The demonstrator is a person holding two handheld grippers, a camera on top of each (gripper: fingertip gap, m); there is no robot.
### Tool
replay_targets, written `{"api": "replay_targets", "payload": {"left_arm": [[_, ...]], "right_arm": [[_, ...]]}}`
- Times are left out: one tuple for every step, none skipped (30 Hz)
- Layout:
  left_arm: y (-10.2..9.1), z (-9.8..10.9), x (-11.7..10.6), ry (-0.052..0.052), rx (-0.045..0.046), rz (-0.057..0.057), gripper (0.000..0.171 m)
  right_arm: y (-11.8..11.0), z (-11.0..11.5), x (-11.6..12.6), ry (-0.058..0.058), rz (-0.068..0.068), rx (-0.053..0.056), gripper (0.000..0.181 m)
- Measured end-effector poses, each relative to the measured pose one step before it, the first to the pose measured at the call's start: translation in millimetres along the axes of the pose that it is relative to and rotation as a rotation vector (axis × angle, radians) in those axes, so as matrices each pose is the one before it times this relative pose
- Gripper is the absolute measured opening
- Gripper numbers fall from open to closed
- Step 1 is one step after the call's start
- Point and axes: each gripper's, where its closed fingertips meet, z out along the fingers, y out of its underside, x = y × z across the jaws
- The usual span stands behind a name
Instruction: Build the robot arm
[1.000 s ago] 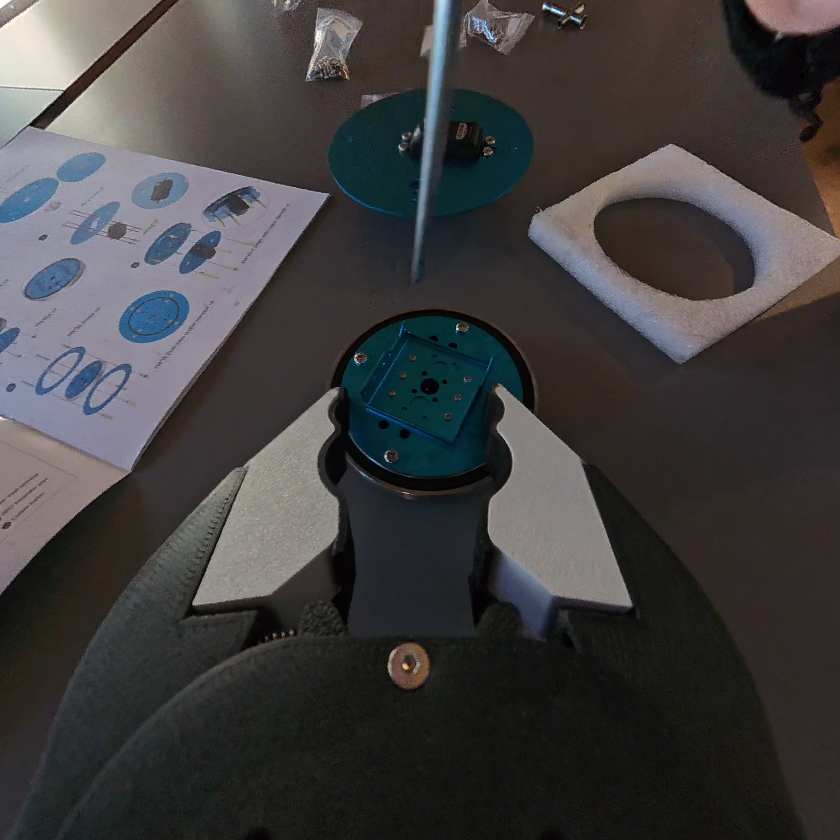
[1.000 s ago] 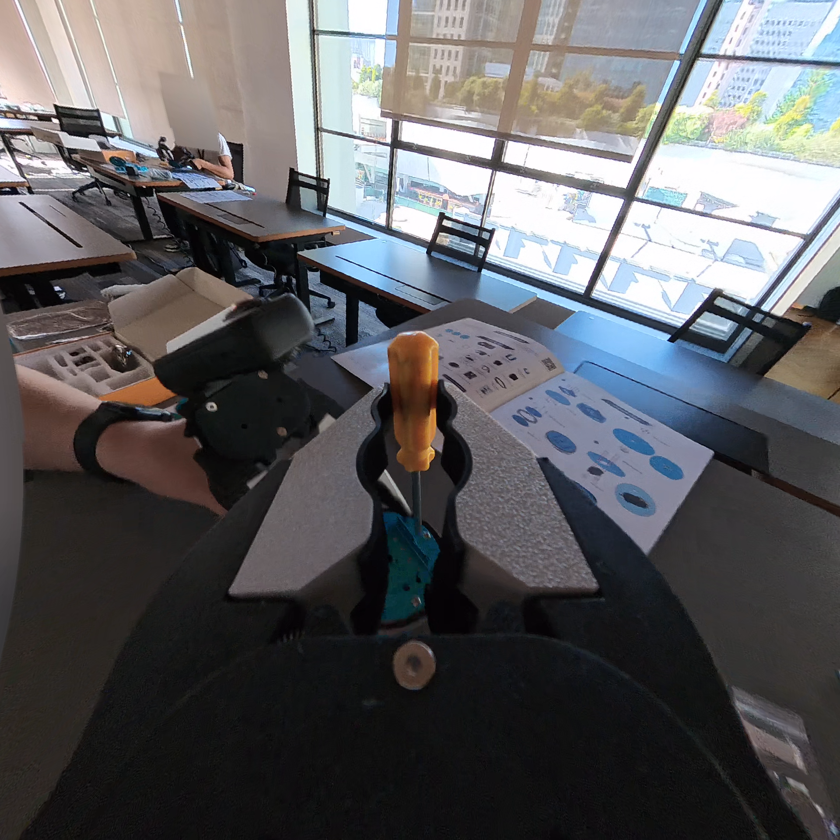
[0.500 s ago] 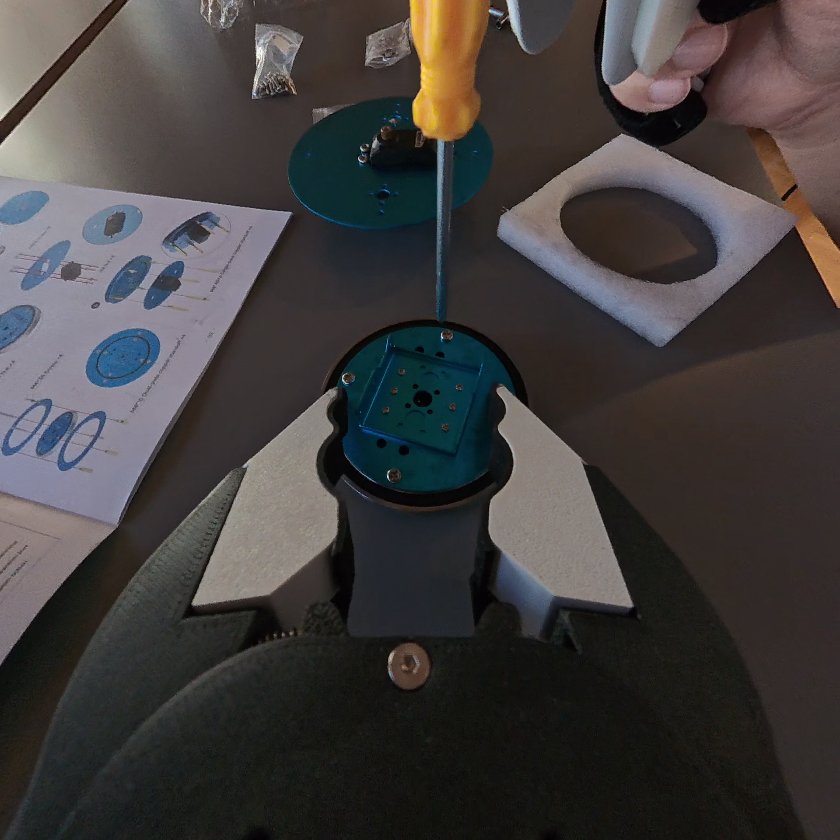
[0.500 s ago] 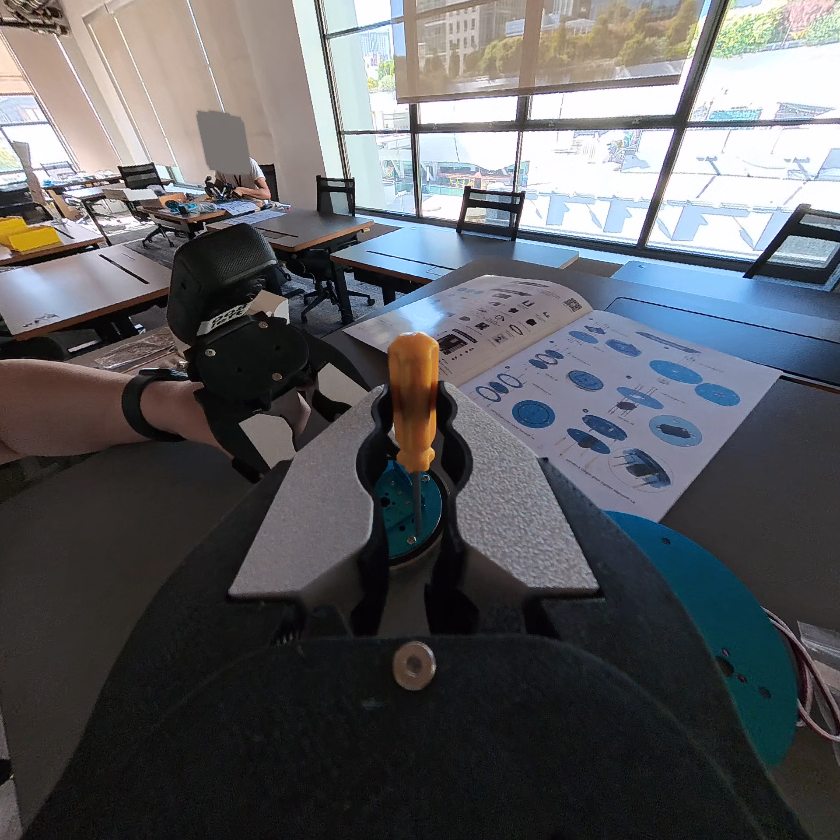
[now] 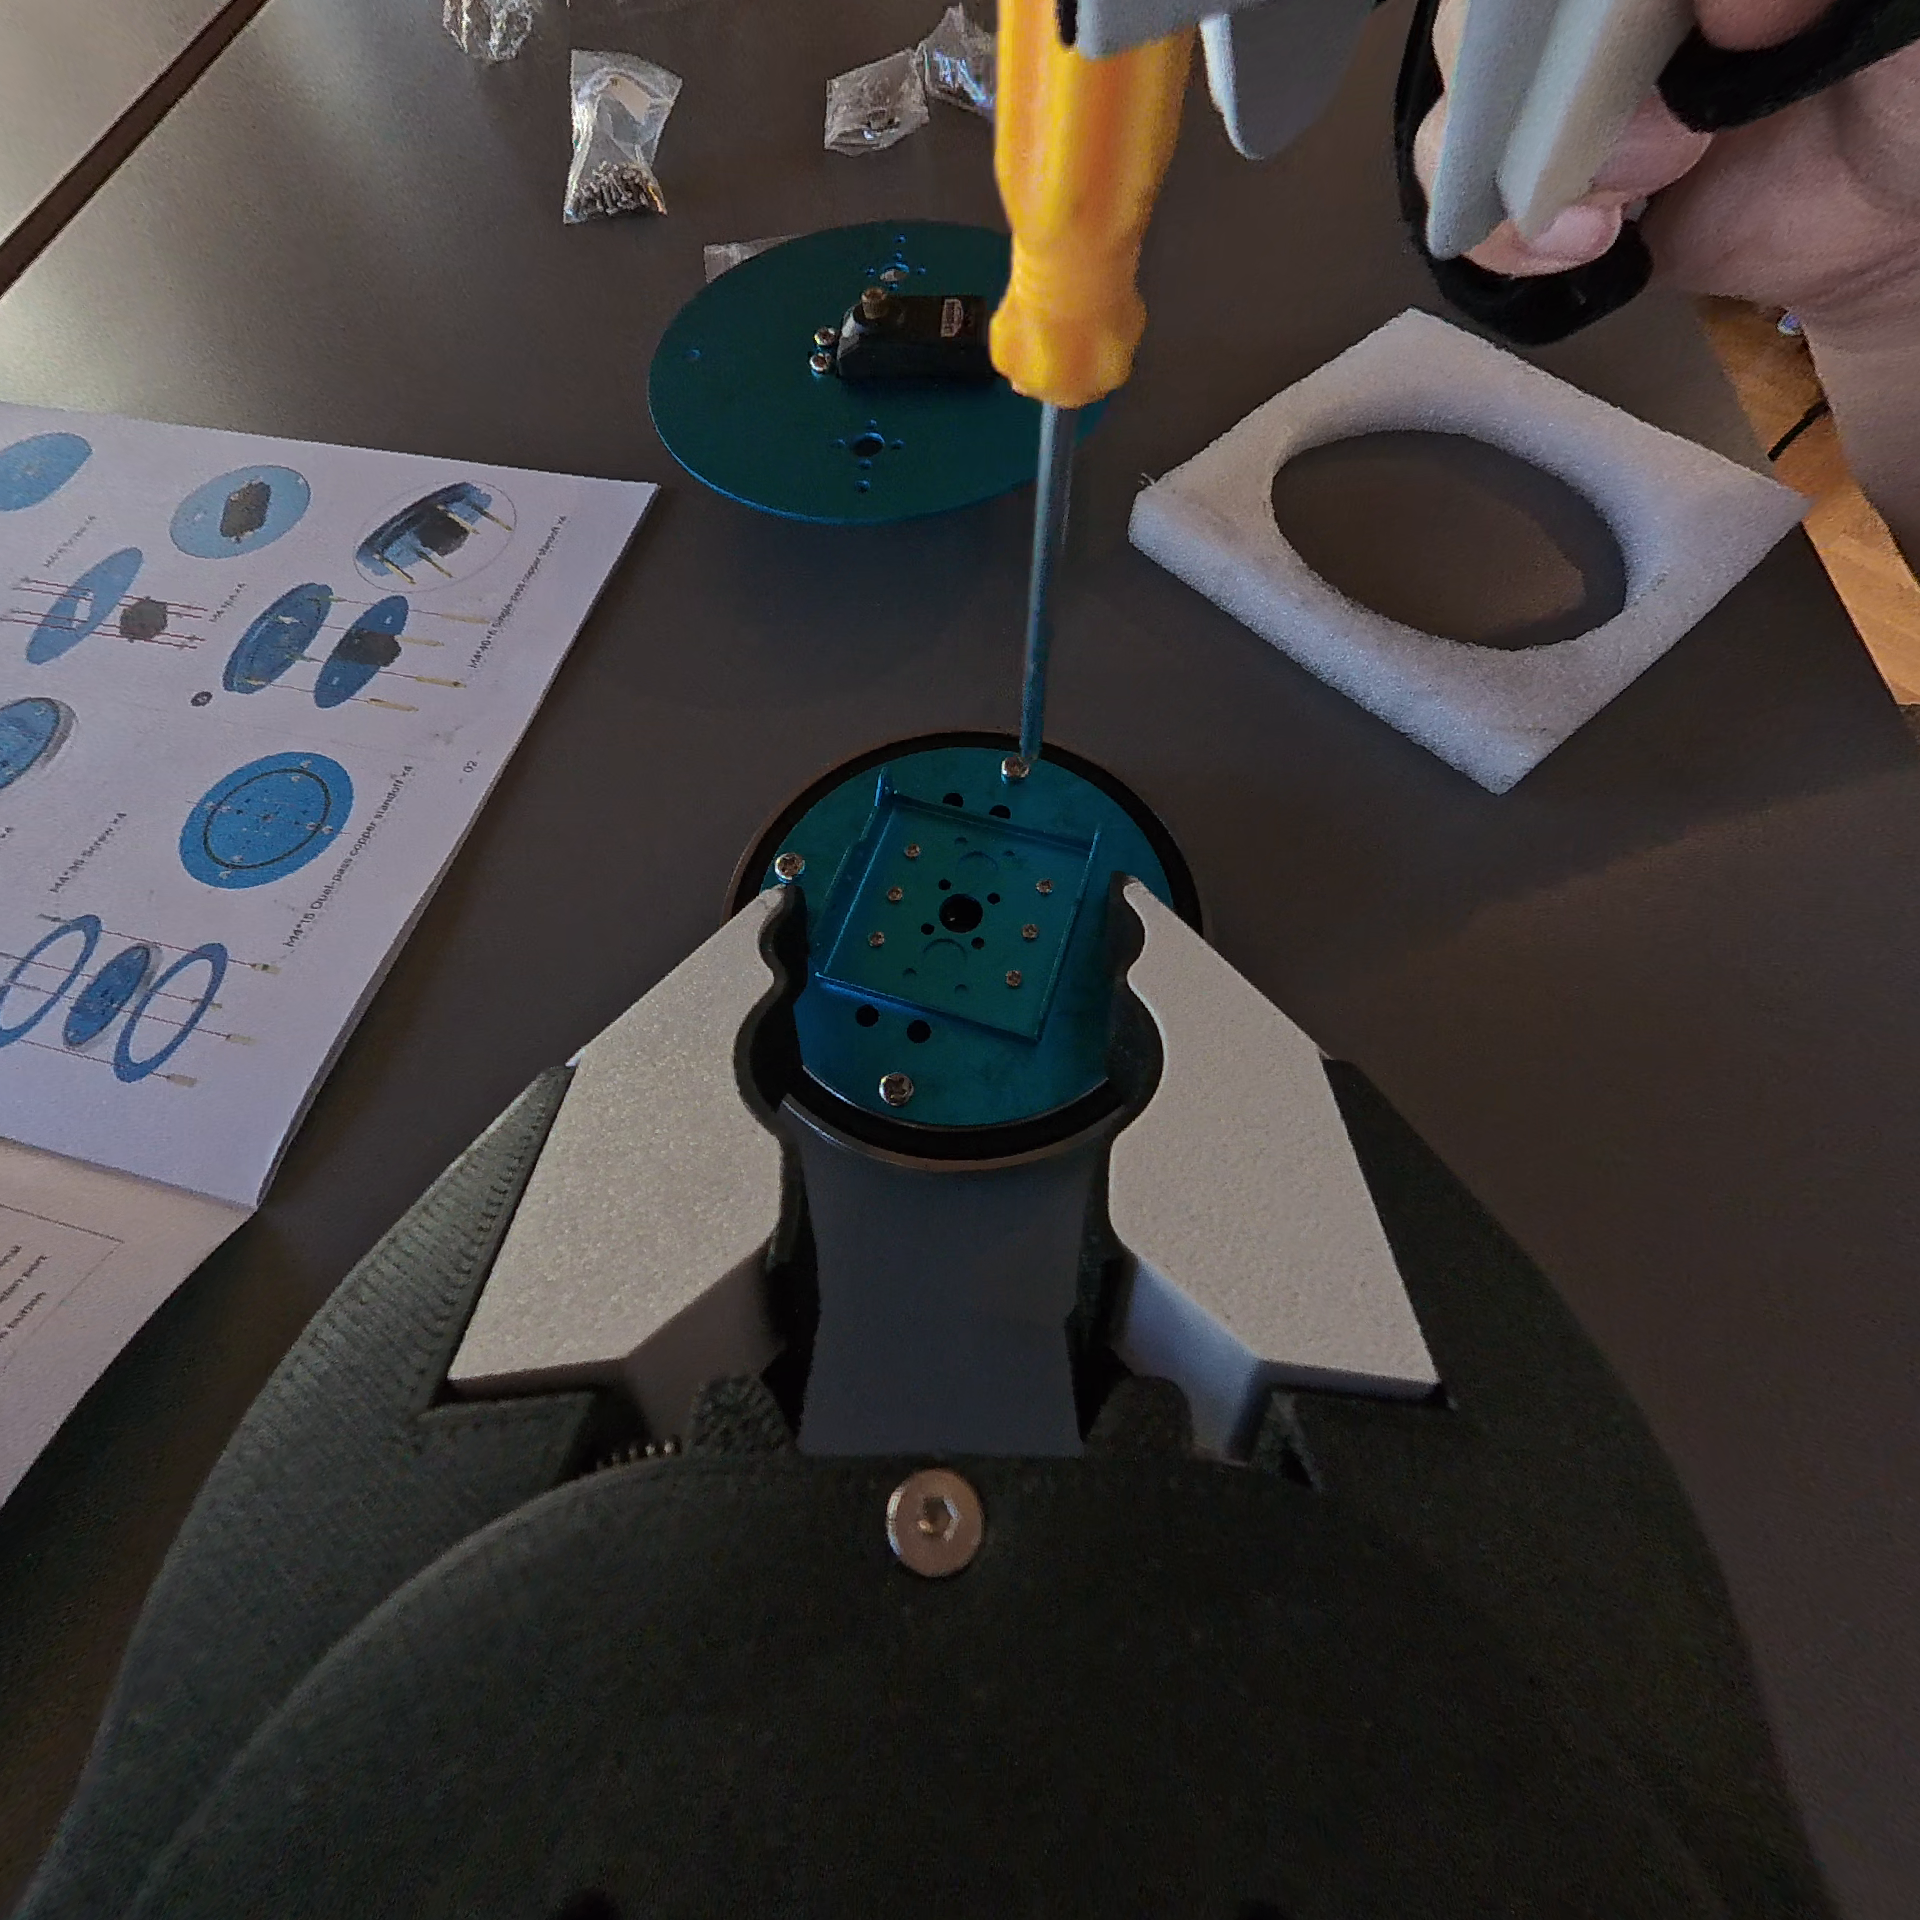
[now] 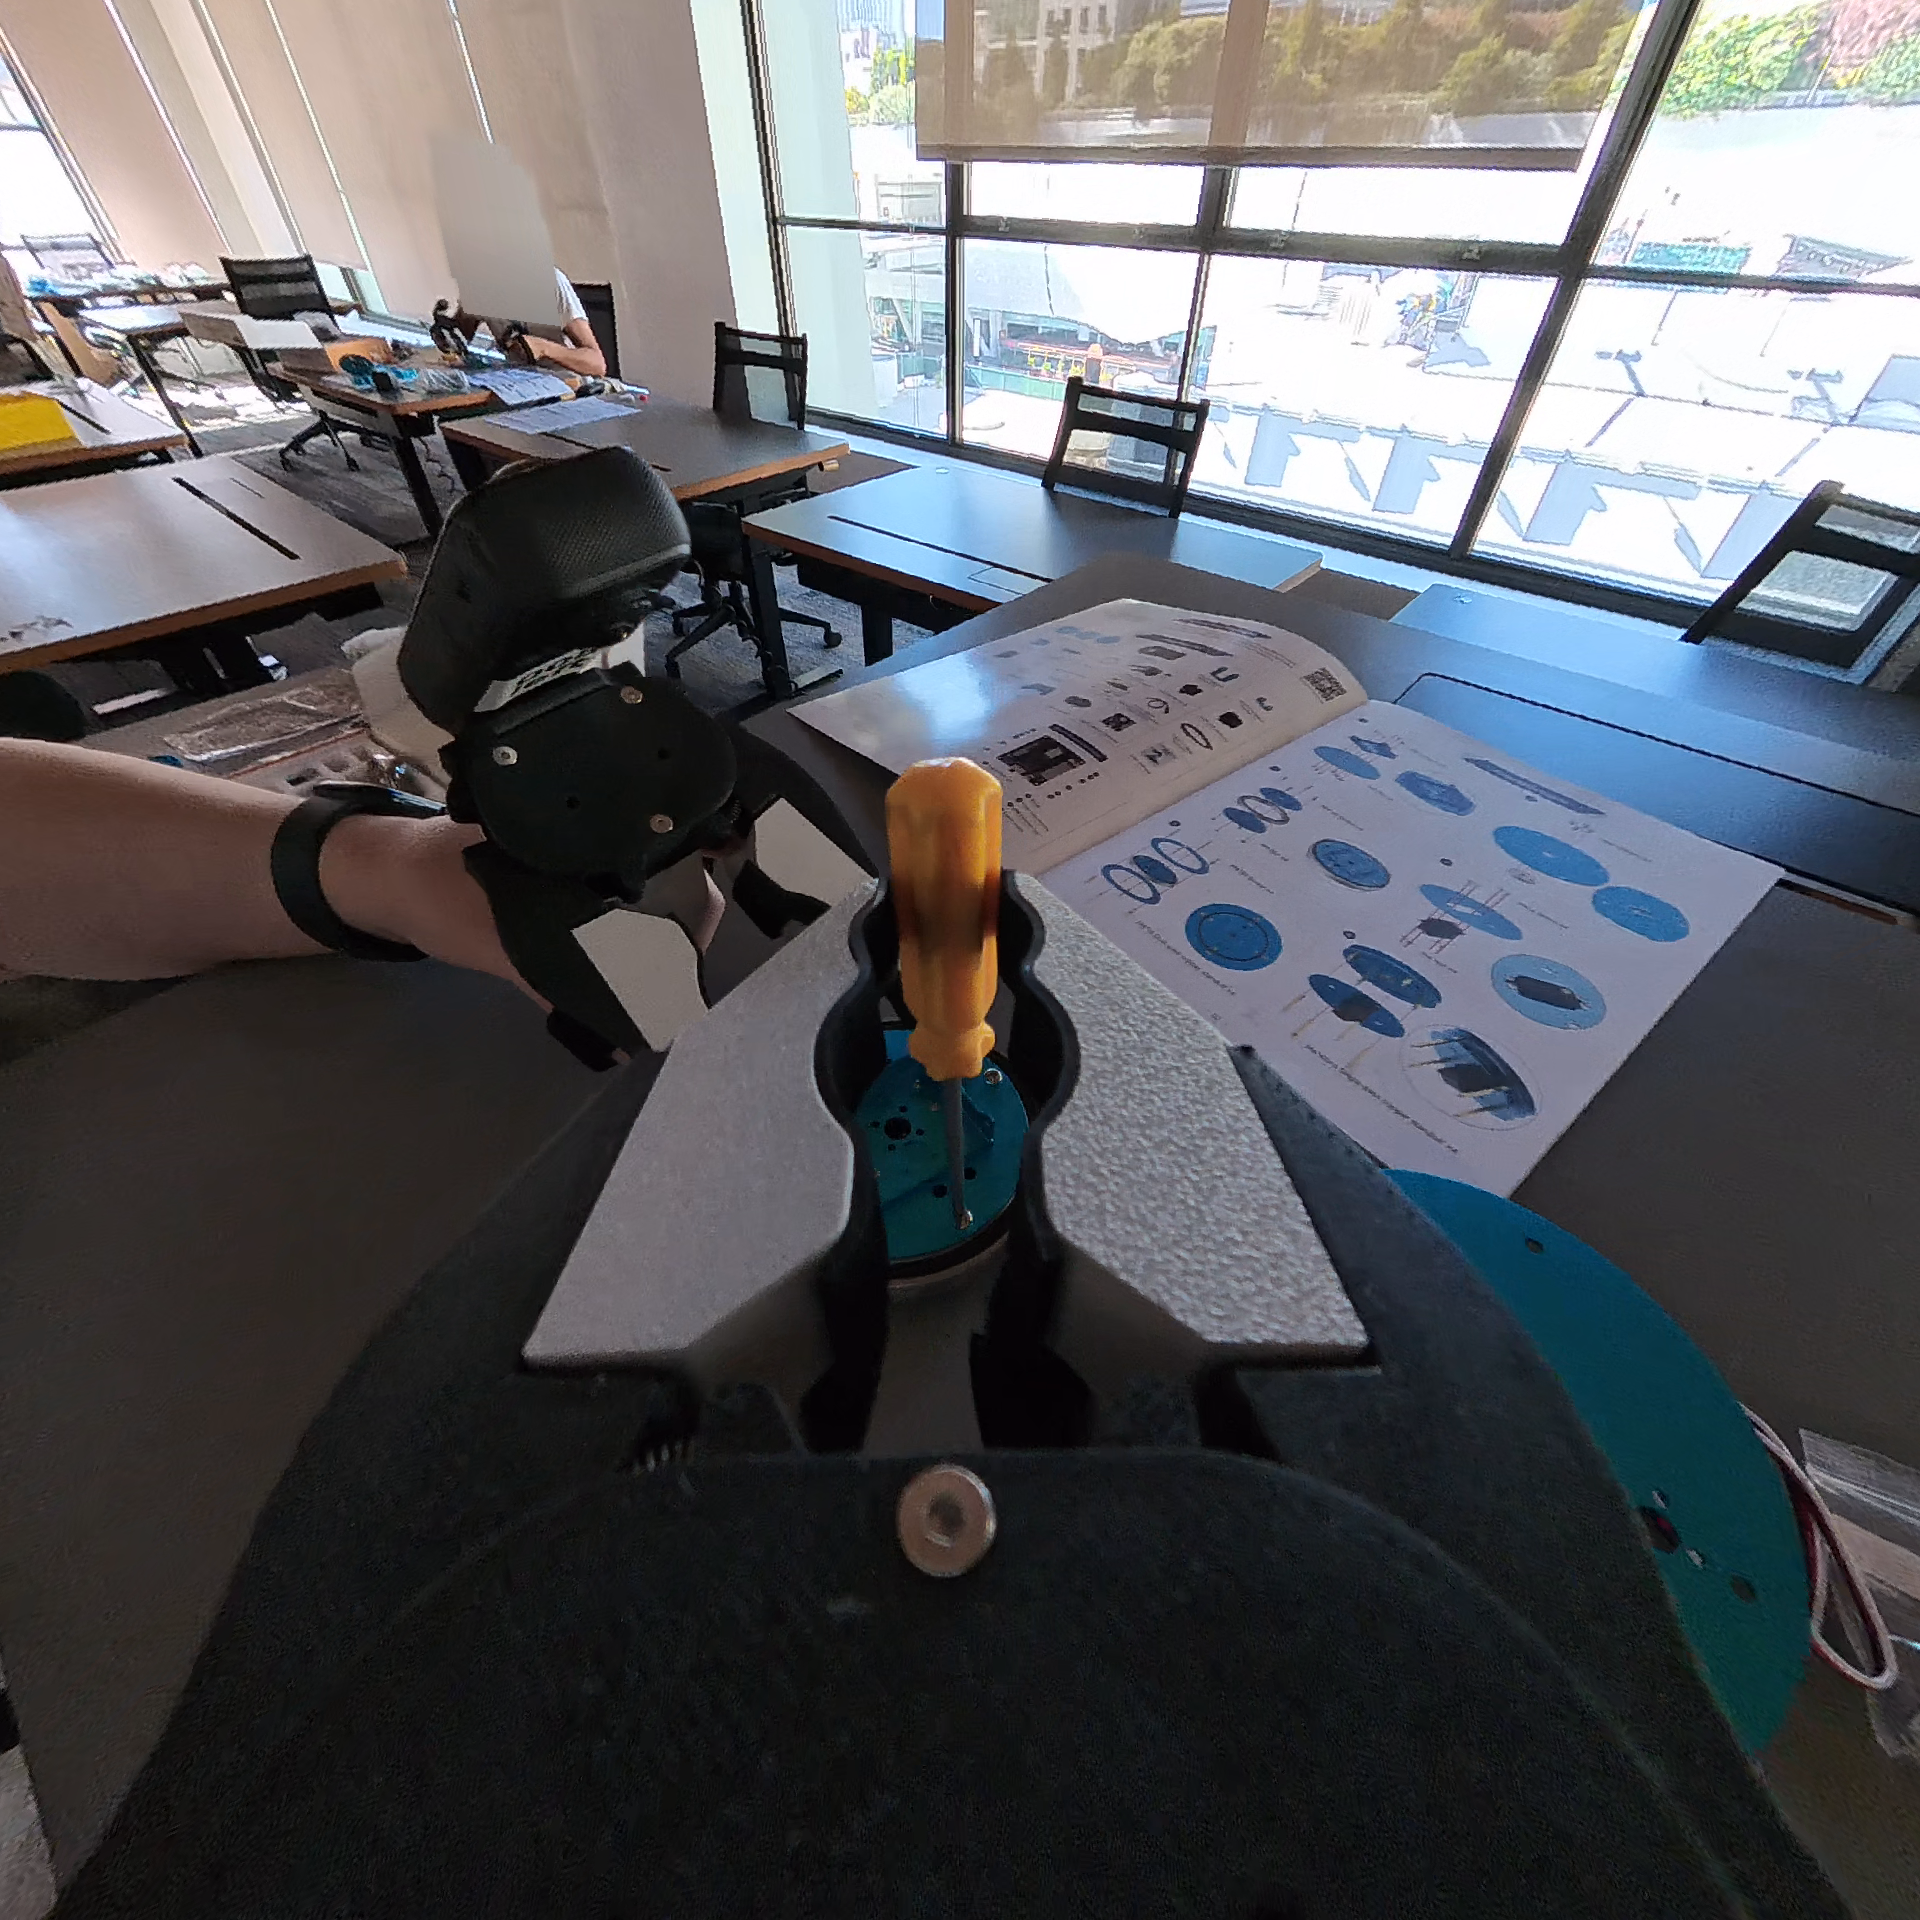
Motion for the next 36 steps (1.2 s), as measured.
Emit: {"api": "replay_targets", "payload": {"left_arm": [[-0.02, 0.01, -0.01, 0.0, 0.00013, 0.0001, 0.058], [0.05, -0.07, -0.02, 0.0001, 0.00002, -0.0001, 0.058], [-0.01, 0.01, -0.02, -0.0001, 0.00008, 0.0002, 0.058], [-0.04, 0.04, 0.09, -0.0002, 0.00005, 0.0003, 0.058], [-0.02, 0.01, -0.04, -0.0002, 0.00014, 0.0002, 0.058], [0.03, -0.1, -0.07, -0.0005, 0.00026, 0.0006, 0.058], [0.0, -0.06, 0.03, -0.0006, 0.00027, 0.0011, 0.058], [-0.01, -0.03, 0.07, 0.0002, 0.00019, 0.0007, 0.058], [0.0, 0.0, 0.0, 0.0, 0.00003, 0.0001, 0.058], [0.01, 0.0, 0.04, 0.0002, -0.00005, -0.0001, 0.058], [-0.01, 0.04, 0.0, 0.0005, -0.00006, -0.0004, 0.058], [0.01, 0.0, -0.07, 0.0008, -0.00003, -0.0006, 0.058], [0.04, -0.07, -0.01, 0.0002, 0.00006, -0.0002, 0.058], [-0.02, -0.03, 0.09, -0.001, 0.00025, 0.0012, 0.058], [0.0, -0.09, -0.02, -0.0012, 0.00042, 0.0018, 0.058], [-0.06, 0.02, -0.04, -0.0011, 0.00038, 0.0015, 0.058], [-0.01, -0.03, -0.01, -0.0004, 0.00018, 0.0006, 0.058], [-0.01, 0.03, 0.05, 0.0007, -0.00009, -0.0007, 0.058], [0.05, -0.04, 0.01, 0.0006, -0.00012, -0.0008, 0.058], [0.0, 0.0, 0.0, 0.0, 0.00002, 0.0001, 0.058], [0.0, 0.0, 0.0, 0.0, 0.0, 0.0, 0.058], [-0.02, 0.07, -0.1, 0.0003, -0.00013, -0.0005, 0.058], [0.0, 0.03, -0.02, 0.0003, -0.00016, -0.0004, 0.058], [0.1, 0.05, 0.11, 0.0005, -0.0001, -0.0006, 0.058], [-0.02, 0.04, -0.06, 0.0001, -0.00002, -0.0002, 0.058], [0.01, -0.03, 0.01, -0.0004, 0.00009, 0.0004, 0.058], [-0.02, 0.01, -0.08, -0.0004, 0.00012, 0.0004, 0.058], [0.01, -0.03, 0.07, -0.0001, 0.00007, 0.0001, 0.058], [0.0, 0.0, -0.01, -0.0001, -0.00001, 0.0001, 0.058], [0.0, 0.0, 0.0, 0.0, -0.00001, -0.0001, 0.058], [0.05, -0.07, -0.05, -0.0001, 0.0, 0.0, 0.058], [-0.01, 0.04, -0.06, 0.0001, -0.00004, -0.0003, 0.058], [0.01, 0.0, 0.03, 0.0002, -0.00007, -0.0002, 0.058], [-0.01, -0.14, 0.09, 0.0007, -0.00019, -0.0006, 0.058], [0.19, -0.17, 0.08, 0.0019, -0.0008, 0.0, 0.058], [-0.62, -0.71, -0.64, -0.0007, 0.00277, 0.0029, 0.059]], "right_arm": [[1.32, 0.55, -0.76, 0.0052, -0.0117, -0.0084, 0.018], [0.42, 0.47, -0.61, 0.0019, -0.0045, -0.0027, 0.018], [0.29, 0.07, -0.21, 0.0007, 0.0038, -0.0008, 0.018], [-0.07, 0.17, 0.04, -0.0008, 0.0016, 0.0028, 0.018], [-0.52, -0.07, 0.72, 0.003, -0.0007, 0.006, 0.018], [-2.1, -0.6, 0.25, 0.0018, -0.0012, 0.0151, 0.018], [-2.48, -0.92, -0.05, 0.0003, 0.0023, 0.0128, 0.018], [-2.19, -0.61, -0.63, -0.0037, 0.0039, 0.0077, 0.018], [-1.14, -0.18, -0.1, -0.0008, 0.0013, 0.002, 0.018], [-0.19, 0.35, 0.88, 0.0053, -0.0045, 0.0002, 0.018], [1.63, 0.97, 0.53, 0.0013, -0.0014, -0.0084, 0.018], [1.84, 1.12, 0.14, -0.0034, 0.0056, -0.0078, 0.018], [1.0, 0.76, 0.27, -0.0013, 0.0068, -0.0001, 0.018], [1.72, 0.56, 0.45, 0.0013, 0.0048, -0.0055, 0.017], [1.0, 0.09, 0.57, 0.0036, -0.0004, -0.0024, 0.018], [0.08, -0.17, -0.18, -0.0007, 0.0011, 0.0029, 0.018], [0.26, -0.23, 0.07, -0.0003, 0.0035, -0.0001, 0.018], [0.08, -0.35, 0.06, 0.0006, -0.001, -0.0009, 0.018], [-1.6, -1.13, -0.49, -0.0004, -0.0008, 0.007, 0.018], [-1.74, -1.24, -0.88, -0.0023, 0.0004, 0.005, 0.018], [-1.11, -0.93, -0.36, 0.0005, -0.0028, 0.0004, 0.018], [-0.32, -0.63, 0.56, 0.0048, -0.0052, -0.0023, 0.018], [0.24, -0.23, 0.56, 0.0037, -0.0051, -0.0024, 0.018], [0.81, 0.1, 0.41, -0.0007, 0.0009, -0.0024, 0.018], [0.86, 0.15, 0.13, -0.0043, 0.0072, 0.0004, 0.018], [0.92, 0.08, 0.71, -0.0019, 0.0081, 0.0015, 0.017], [0.97, 0.06, 1.11, 0.0011, 0.0049, 0.0002, 0.017], [0.18, -0.23, 0.46, -0.0003, 0.0025, 0.0044, 0.018], [0.06, 0.07, 0.0, -0.0023, 0.003, 0.0025, 0.018], [-0.06, 0.1, 0.05, -0.0006, 0.0014, 0.0011, 0.018], [0.05, 0.09, 0.47, 0.0027, -0.0007, -0.0005, 0.018], [-0.02, 0.24, 0.82, 0.0058, 0.0017, -0.0017, 0.018], [0.01, 0.3, 0.06, 0.0024, 0.0051, -0.0021, 0.018], [-0.03, 0.4, -0.28, 0.0066, 0.0016, -0.0018, 0.018], [0.06, 0.28, 0.21, 0.0154, -0.005, -0.0022, 0.018], [0.06, 0.06, 1.2, 0.0261, -0.0081, -0.0021, 0.018]]}}
